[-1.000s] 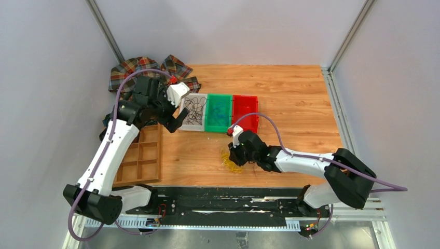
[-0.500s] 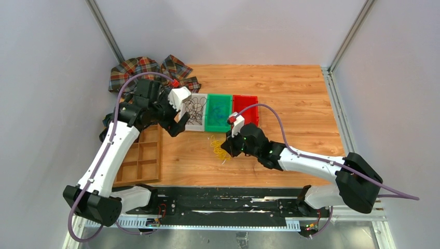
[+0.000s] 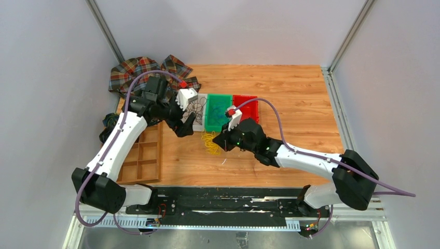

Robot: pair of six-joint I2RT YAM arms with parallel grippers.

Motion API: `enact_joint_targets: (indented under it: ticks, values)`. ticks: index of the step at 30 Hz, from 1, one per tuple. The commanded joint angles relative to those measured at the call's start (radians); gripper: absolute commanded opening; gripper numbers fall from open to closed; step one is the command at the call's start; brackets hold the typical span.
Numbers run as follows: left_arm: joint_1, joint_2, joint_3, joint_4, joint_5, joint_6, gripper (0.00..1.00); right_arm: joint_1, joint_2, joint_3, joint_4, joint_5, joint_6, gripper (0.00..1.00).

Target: Untangle the cables

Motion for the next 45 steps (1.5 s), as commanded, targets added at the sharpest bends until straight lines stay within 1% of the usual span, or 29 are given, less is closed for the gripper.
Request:
enact_joint_targets:
  ticks: [1,5,10,14,15,17,22,24,25,27,30,31,34,36,38,41,45]
  values:
    - [-0.001,0.016,-0.02,0.048,0.116,-0.034,0.98,0.014,0.0,0.043,0.047,-0.031,0.041,0.01]
    - [-0.009,0.001,-0.055,0.096,0.16,-0.082,0.99,0.014,-0.019,0.037,0.051,-0.045,0.077,0.01]
    - [-0.086,-0.014,-0.072,0.098,0.135,-0.083,0.99,0.015,-0.045,-0.003,0.118,-0.066,0.138,0.01]
    - [-0.131,-0.019,-0.08,0.097,0.168,-0.08,0.95,0.014,-0.053,-0.018,0.166,-0.086,0.165,0.01]
    - [-0.134,-0.019,-0.081,0.096,0.178,-0.077,0.93,0.014,-0.056,-0.016,0.173,-0.094,0.167,0.01]
    - [-0.137,-0.027,-0.082,0.096,0.199,-0.072,0.84,0.014,-0.062,-0.009,0.159,-0.105,0.162,0.01]
    - [-0.137,-0.062,-0.09,0.094,0.199,-0.03,0.59,0.015,-0.07,-0.028,0.161,-0.116,0.161,0.01]
    - [-0.137,-0.079,-0.099,0.096,0.209,-0.021,0.53,0.015,-0.066,-0.034,0.167,-0.122,0.167,0.01]
    - [-0.137,-0.084,-0.104,0.096,0.217,-0.017,0.49,0.015,-0.064,-0.035,0.17,-0.125,0.169,0.01]
    - [-0.137,-0.09,-0.11,0.095,0.218,-0.017,0.37,0.015,-0.058,-0.031,0.167,-0.135,0.168,0.01]
    - [-0.138,-0.086,-0.106,0.089,0.19,-0.024,0.13,0.014,-0.05,-0.017,0.149,-0.147,0.162,0.01]
    - [-0.137,-0.086,-0.104,0.09,0.179,-0.028,0.07,0.014,-0.052,-0.016,0.147,-0.147,0.163,0.01]
    - [-0.138,-0.086,-0.098,0.083,0.159,-0.031,0.01,0.014,-0.051,-0.015,0.142,-0.141,0.157,0.01]
    - [-0.138,-0.09,-0.082,0.065,0.147,-0.027,0.01,0.014,-0.051,-0.006,0.115,-0.139,0.145,0.02]
    - [-0.138,-0.099,-0.059,0.055,0.124,-0.032,0.01,0.014,-0.047,0.0,0.081,-0.138,0.118,0.08]
    - [-0.138,-0.12,-0.022,0.053,0.08,-0.044,0.01,0.016,-0.041,-0.017,0.047,-0.12,0.084,0.12]
    - [-0.138,-0.148,0.007,0.05,0.047,-0.049,0.01,0.016,-0.054,-0.073,0.042,-0.086,0.057,0.13]
